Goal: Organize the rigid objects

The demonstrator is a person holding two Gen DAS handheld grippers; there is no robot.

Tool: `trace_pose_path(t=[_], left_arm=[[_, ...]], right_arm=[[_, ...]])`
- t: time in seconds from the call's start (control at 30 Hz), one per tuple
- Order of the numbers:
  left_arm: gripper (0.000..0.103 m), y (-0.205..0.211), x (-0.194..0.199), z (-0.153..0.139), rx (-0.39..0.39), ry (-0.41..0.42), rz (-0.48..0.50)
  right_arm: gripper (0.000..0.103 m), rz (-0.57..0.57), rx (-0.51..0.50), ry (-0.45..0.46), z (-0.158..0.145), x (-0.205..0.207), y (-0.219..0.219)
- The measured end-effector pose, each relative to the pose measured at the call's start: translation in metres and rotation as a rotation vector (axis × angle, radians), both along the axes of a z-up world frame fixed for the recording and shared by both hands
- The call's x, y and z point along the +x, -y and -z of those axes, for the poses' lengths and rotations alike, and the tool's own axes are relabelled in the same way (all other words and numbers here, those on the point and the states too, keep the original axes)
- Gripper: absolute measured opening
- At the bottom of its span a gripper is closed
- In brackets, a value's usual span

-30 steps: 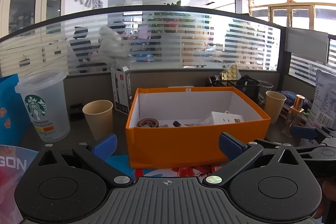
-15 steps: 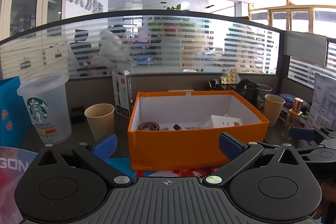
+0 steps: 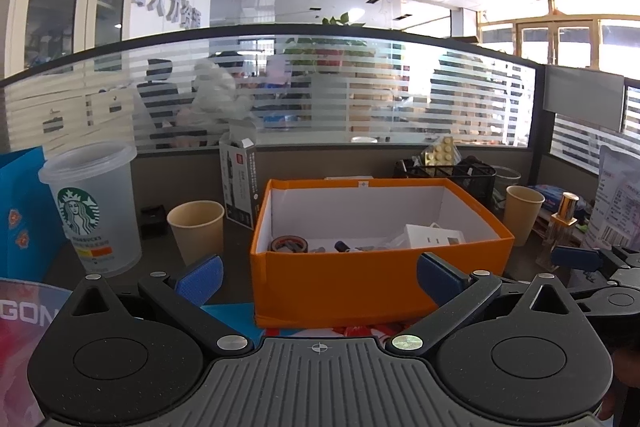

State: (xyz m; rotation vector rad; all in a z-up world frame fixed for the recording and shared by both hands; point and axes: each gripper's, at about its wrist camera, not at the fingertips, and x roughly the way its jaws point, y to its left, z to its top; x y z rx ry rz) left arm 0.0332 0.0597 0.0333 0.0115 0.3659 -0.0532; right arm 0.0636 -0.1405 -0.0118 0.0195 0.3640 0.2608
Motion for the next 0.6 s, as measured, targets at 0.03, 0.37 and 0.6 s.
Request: trace_pose_path(t=[0.03, 0.37, 0.6], left_arm=[[0.103, 0.0, 0.0, 0.0, 0.005, 0.0, -0.008], [0.103, -0.009, -0.018, 0.008, -0.028, 0.168, -0.009], [0.103, -0.013, -0.016, 0.012, -0.026, 0.176, 0.003]], right_arm=[[0.103, -0.001, -0.001, 0.0, 0.0, -0.001, 0.0], [0.103, -0.01, -0.013, -0.007, 0.001, -0.001, 0.0], [0.103, -0.016, -0.02, -0.011, 0.004, -0.001, -0.001]])
